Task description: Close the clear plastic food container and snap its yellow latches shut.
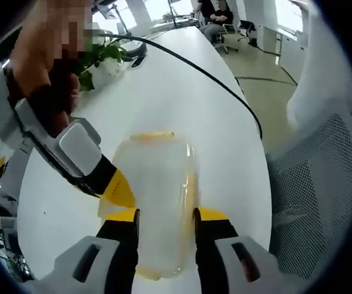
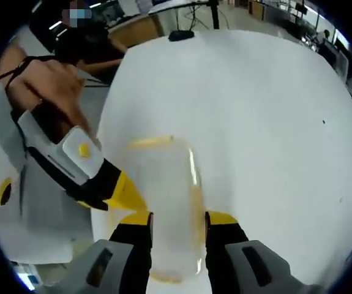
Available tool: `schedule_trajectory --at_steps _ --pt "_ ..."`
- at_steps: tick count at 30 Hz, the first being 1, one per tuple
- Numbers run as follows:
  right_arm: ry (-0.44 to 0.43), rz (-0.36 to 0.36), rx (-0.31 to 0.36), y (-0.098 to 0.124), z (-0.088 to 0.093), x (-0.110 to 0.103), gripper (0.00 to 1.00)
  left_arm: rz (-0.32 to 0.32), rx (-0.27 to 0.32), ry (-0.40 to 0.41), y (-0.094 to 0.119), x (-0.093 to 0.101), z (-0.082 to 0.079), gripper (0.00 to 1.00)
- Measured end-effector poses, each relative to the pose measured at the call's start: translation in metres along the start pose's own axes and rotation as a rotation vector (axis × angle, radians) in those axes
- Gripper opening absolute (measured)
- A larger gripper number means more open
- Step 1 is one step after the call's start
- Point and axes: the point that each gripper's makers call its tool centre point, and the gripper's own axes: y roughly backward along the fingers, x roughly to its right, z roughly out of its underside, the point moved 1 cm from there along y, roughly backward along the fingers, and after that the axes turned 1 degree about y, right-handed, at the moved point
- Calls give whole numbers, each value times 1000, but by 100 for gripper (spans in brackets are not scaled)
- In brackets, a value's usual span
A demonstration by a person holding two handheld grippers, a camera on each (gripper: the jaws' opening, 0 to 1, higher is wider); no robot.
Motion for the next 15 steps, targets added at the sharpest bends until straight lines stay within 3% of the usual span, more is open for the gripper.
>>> schedule_trajectory --at_steps 8,15 --pt "50 51 -16 6 13 -5 39 3 6 6 9 0 1 37" --pt "27 75 45 16 14 -11 42 5 2 21 14 0 5 40"
